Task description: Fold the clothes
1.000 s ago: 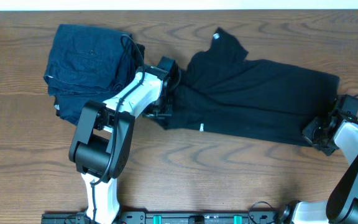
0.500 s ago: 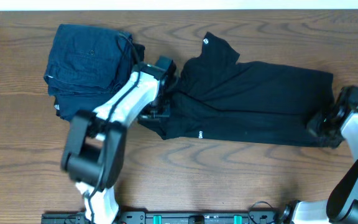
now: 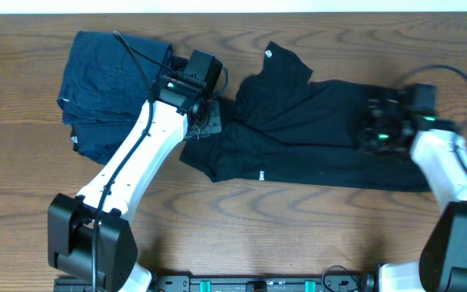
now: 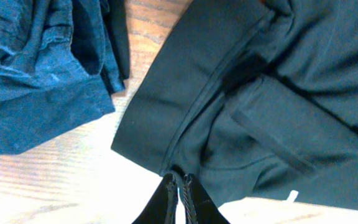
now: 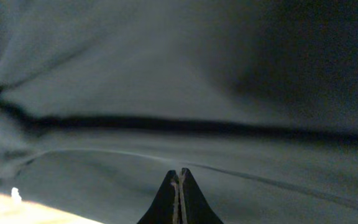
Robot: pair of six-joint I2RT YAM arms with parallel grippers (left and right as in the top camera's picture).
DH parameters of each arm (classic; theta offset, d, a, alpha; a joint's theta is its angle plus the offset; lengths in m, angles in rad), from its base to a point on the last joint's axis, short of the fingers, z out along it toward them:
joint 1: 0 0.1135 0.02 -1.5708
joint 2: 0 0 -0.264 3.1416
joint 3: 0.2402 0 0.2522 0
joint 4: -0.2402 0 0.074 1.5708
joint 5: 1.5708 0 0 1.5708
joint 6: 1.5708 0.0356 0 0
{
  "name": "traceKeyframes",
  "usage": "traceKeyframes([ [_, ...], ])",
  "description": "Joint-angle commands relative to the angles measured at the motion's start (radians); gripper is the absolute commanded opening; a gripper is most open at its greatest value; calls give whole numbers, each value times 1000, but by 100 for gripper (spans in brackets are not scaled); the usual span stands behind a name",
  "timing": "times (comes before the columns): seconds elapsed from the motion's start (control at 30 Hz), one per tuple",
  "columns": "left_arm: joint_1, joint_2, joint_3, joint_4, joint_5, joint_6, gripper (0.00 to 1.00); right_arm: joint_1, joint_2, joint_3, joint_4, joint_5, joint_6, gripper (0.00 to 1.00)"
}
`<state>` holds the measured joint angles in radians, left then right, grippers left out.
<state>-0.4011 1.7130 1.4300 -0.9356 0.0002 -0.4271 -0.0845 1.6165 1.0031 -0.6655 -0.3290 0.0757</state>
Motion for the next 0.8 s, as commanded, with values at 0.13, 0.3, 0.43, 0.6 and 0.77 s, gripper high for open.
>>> traceKeyframes([
  [0.13, 3, 49, -27, 30, -6, -85, 7, 252, 55, -10, 34, 150, -101, 1],
  [0.3, 3, 119, -27, 60, 99, -87, 6, 331, 98, -10, 68, 165, -119, 1],
  [0.43, 3, 167, -27, 67, 167, -87, 6, 349, 133, -10, 77, 169, -118, 1],
  [0.6, 0, 192, -27, 67, 236, -83, 6, 348, 212, -10, 95, 172, -119, 1],
  [0.77, -37, 192, -27, 103, 248, -79, 6, 348, 269, -10, 140, 165, -118, 1],
])
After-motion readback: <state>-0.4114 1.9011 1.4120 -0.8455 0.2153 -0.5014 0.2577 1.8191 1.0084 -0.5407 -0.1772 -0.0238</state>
